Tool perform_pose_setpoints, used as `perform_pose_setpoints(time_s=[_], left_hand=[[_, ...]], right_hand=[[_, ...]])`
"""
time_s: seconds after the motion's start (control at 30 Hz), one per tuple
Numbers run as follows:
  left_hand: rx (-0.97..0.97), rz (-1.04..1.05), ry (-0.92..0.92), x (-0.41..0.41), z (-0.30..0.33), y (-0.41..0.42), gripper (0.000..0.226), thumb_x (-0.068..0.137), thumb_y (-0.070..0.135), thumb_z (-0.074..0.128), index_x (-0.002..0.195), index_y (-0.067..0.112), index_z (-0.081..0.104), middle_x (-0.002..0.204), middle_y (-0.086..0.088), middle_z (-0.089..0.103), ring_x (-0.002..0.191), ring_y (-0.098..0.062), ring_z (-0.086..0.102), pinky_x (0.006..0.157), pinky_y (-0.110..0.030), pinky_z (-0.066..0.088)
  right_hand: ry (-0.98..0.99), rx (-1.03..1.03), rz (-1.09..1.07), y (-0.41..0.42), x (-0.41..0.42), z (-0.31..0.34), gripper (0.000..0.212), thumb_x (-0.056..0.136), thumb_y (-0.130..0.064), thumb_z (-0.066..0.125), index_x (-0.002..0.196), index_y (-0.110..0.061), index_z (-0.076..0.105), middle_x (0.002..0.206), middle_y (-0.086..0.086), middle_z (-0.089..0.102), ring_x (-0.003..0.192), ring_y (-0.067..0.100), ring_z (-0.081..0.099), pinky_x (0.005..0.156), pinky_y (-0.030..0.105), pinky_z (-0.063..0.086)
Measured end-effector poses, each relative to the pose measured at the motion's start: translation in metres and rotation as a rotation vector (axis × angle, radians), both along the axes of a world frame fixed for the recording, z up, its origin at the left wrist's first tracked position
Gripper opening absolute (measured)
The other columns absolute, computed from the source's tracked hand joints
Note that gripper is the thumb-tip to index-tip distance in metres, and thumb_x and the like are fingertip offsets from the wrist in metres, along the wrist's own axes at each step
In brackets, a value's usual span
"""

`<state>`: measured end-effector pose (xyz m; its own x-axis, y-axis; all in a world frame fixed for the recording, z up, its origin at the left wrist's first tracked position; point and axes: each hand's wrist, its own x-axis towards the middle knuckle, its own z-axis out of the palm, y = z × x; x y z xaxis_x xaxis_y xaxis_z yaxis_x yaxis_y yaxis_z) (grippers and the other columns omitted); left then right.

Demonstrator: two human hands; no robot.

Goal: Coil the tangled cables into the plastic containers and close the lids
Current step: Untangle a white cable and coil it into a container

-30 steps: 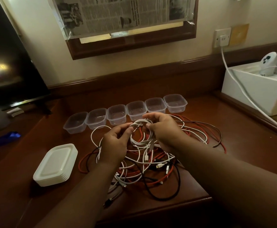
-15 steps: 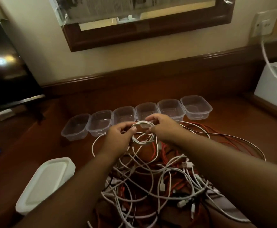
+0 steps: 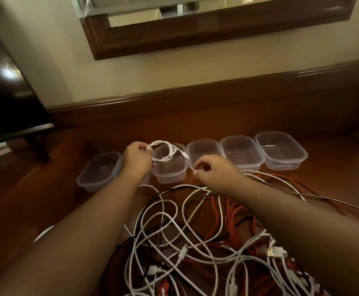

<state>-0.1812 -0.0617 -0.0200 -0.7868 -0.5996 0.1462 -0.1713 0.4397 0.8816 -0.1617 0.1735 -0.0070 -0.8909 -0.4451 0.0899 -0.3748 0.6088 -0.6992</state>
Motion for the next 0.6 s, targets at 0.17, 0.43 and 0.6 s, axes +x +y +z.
perform_pose_setpoints(time_s=[0.17, 0.43, 0.6], left_hand=[[-0.091, 0.061, -0.042, -0.017, 0.004, -0.012, 0.008, 0.097, 0.014, 0.058, 0.103, 0.016, 0.063, 0.091, -0.005, 0.07, 0.066, -0.017, 0.07, 0.069, -0.039, 0.062], [-0.274, -0.104, -0.192, -0.027, 0.012, -0.011, 0.008, 0.095, 0.013, 0.06, 0.096, 0.017, 0.067, 0.09, -0.006, 0.068, 0.074, -0.021, 0.071, 0.069, -0.039, 0.063], [-0.602, -0.185, -0.261, -0.031, 0.002, 0.008, 0.012, 0.095, 0.013, 0.06, 0.102, 0.015, 0.068, 0.105, -0.011, 0.067, 0.09, -0.027, 0.067, 0.075, -0.036, 0.058]], right_hand=[[-0.016, -0.008, 0.048, 0.009, 0.009, -0.007, 0.016, 0.095, -0.031, 0.059, 0.109, -0.026, 0.064, 0.103, -0.009, 0.058, 0.092, 0.004, 0.054, 0.07, 0.02, 0.045], [-0.066, 0.135, 0.087, 0.027, 0.012, -0.009, 0.016, 0.096, -0.032, 0.058, 0.107, -0.024, 0.066, 0.101, -0.007, 0.064, 0.091, 0.008, 0.059, 0.077, 0.025, 0.052], [-0.061, 0.297, 0.138, 0.03, 0.019, -0.017, 0.019, 0.095, -0.04, 0.059, 0.106, -0.026, 0.065, 0.103, -0.006, 0.063, 0.089, 0.009, 0.058, 0.072, 0.025, 0.047]])
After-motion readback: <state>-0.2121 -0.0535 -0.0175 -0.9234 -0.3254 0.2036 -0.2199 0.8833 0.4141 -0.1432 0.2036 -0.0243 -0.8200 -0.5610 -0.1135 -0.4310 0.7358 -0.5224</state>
